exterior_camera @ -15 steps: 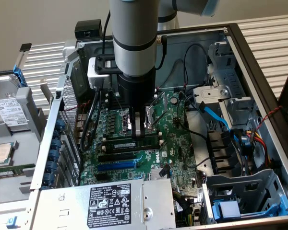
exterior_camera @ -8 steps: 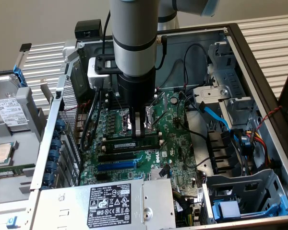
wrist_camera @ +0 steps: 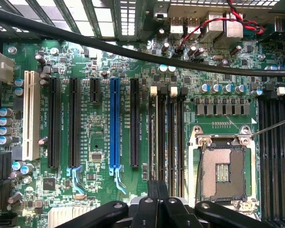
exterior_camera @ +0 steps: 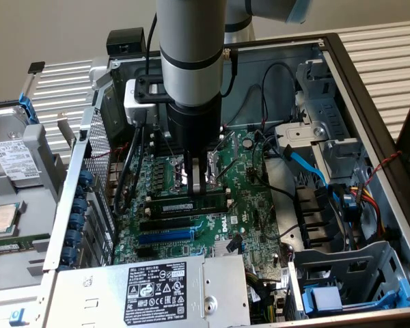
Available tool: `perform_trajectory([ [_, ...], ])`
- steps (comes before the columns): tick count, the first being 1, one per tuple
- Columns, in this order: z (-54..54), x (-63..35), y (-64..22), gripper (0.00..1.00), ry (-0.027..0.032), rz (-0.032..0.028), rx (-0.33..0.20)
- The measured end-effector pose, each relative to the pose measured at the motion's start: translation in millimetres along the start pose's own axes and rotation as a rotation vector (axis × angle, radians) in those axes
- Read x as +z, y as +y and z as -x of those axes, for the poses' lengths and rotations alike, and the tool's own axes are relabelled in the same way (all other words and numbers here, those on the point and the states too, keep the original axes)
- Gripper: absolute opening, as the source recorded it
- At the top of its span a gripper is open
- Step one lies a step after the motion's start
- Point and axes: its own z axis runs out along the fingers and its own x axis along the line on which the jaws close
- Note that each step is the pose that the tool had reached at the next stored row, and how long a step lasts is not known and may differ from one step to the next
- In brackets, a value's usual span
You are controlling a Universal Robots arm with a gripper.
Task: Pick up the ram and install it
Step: 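Insert the ram into the slot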
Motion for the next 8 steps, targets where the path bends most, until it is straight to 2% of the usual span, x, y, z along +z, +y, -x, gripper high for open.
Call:
perform_trajectory([
  [8,0.0,-0.1,0.0,0.11,0.0001,0.0,0.0],
])
